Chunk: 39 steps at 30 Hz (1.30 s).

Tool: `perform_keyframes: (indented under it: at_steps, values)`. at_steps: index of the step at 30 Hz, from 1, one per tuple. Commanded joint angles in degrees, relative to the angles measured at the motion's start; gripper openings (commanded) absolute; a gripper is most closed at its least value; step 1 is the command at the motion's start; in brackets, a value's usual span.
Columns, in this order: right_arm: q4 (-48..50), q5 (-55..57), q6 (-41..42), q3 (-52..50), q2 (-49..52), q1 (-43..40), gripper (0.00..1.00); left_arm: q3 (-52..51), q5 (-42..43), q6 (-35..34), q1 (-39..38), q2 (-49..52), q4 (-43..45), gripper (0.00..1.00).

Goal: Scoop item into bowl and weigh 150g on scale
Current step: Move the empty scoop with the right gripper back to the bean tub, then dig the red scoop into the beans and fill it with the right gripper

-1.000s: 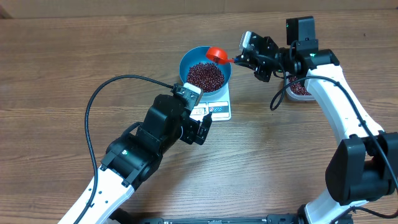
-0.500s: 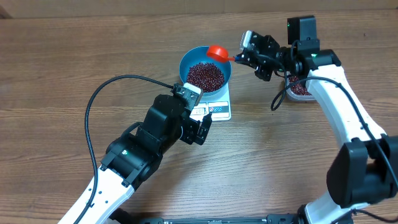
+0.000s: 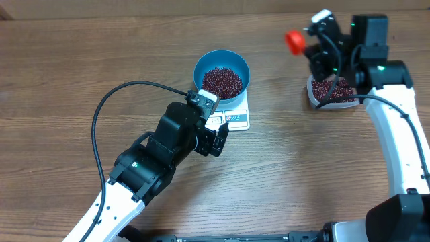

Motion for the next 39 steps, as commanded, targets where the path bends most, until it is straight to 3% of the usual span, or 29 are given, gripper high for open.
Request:
perform_keyframes:
  at_steps: [1,19,39]
  values:
    - [-1.90,9.07,6.78,1.11,-0.59,-3.08,0.04,-0.35,-0.15,0.83,0.24,-0.13,0.13,0.99]
    - [-15.45,9.11,6.60,1.05,-0.46,-8.04,0.04,-0.35,-0.15,0.85,0.24,-0.13,0.17,1.00]
    - [-15.41,10.08,6.40,0.96,11.15,-8.11,0.04,-0.35,-0.15,0.83,0.24,-0.13,0.17,0.99]
